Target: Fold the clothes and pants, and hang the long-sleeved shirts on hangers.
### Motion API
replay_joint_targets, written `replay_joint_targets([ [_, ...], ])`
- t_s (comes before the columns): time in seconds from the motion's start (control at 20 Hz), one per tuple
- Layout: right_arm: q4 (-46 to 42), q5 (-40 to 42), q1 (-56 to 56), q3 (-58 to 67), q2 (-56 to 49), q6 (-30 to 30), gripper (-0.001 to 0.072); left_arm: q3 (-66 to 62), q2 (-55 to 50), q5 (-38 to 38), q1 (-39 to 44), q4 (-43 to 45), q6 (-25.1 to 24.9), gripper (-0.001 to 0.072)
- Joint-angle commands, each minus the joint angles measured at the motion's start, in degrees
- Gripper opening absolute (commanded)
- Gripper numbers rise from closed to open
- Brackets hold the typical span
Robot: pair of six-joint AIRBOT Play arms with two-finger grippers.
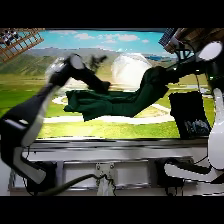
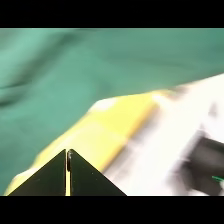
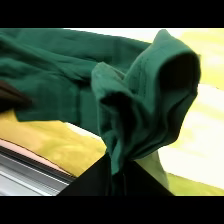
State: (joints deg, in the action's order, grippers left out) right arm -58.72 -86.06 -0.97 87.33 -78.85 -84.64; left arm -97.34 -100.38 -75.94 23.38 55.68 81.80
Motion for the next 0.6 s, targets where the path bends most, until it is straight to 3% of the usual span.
replay_joint_targets([
  [0.0,0.3,6.6,7.3,0.1,-0.1,-4.2,0.0026,6.9,10.4,-2.8,-8.3,13.3,0.7,0.001],
  [0.25,0.2,13.3,18.0,7.2,-5.4,-8.2,0.0025,29.9,27.2,0.7,-12.8,13.3,0.7,0.001],
  [0.55,0.0,13.9,29.6,21.5,-21.7,-13.6,0.0025,48.6,45.5,2.8,-12.8,16.6,3.5,0.001],
])
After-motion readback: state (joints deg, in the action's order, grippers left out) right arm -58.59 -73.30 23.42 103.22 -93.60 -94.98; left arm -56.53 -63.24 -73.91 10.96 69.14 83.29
